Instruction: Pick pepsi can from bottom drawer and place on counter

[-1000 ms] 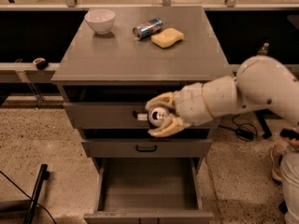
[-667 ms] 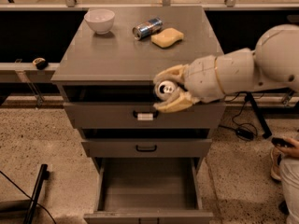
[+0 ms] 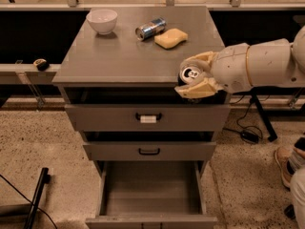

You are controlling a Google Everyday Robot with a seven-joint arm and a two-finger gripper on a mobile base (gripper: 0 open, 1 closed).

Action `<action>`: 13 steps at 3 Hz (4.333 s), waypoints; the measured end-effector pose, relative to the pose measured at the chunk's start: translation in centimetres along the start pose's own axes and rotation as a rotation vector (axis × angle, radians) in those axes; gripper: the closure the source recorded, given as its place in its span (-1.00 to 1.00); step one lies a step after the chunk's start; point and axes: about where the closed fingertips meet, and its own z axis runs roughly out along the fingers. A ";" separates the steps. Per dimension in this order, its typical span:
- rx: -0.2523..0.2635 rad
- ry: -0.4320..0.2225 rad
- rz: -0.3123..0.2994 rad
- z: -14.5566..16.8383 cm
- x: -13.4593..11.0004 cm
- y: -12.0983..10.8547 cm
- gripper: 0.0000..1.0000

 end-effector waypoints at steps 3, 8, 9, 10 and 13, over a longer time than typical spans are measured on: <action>0.079 -0.046 0.210 0.9 -3.1 -6.1 1.00; 0.297 0.017 0.648 5.7 5.3 -15.9 0.00; 0.297 0.017 0.648 5.8 5.3 -15.9 -0.46; 0.297 0.017 0.648 5.7 5.3 -15.9 -0.92; 0.217 0.101 0.342 -1.2 3.4 -15.1 -1.00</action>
Offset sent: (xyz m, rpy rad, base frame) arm 0.0463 0.0143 0.0421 0.0388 0.0997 -0.1260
